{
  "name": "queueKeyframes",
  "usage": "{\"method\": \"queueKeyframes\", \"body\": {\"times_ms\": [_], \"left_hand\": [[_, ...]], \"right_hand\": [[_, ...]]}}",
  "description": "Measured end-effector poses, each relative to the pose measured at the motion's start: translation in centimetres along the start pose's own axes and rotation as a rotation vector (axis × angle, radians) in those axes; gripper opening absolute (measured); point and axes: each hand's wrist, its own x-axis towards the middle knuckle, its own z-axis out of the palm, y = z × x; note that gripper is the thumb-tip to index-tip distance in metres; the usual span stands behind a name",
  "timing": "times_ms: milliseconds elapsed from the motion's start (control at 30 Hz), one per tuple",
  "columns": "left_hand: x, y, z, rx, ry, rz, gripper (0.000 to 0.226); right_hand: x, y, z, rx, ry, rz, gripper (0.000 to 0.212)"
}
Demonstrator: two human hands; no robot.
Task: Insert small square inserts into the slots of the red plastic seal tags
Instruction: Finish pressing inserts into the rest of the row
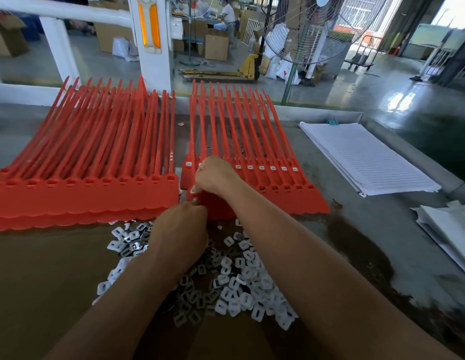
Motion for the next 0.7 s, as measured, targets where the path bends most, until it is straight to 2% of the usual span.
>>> {"method": "queueKeyframes", "body": {"times_ms": [167,267,467,567,700], "left_hand": [[0.1,0.1,-0.2,0.017,-0.013,0.009,0.026],[0.0,0.2,-0.3,0.003,-0.017,0.004,0.026],[0.1,0.3,-0.3,-0.018,-0.037,-0.036,0.033],[0.2,0.4,-0.3,-0.015,-0.065,-0.058,0.036],[0.1,0.5,-0.4,-0.026,-0.077,-0.087,0.039]], "right_hand": [[-1.6,1.1,-1.0,0.154,-0.019,-0.107,0.006],[-3.2,1.7,-2.3,0.252,-0.103,-0.164,0.008],[-7.2,5.1,-5.2,0.166,-0.054,-0.205,0.007],[-9.1,7.1,-5.9,0.048,-0.103,-0.188,0.006],[-10.6,9.1,-6.2,0.025,-0.095,-0.148,0.016]]}}
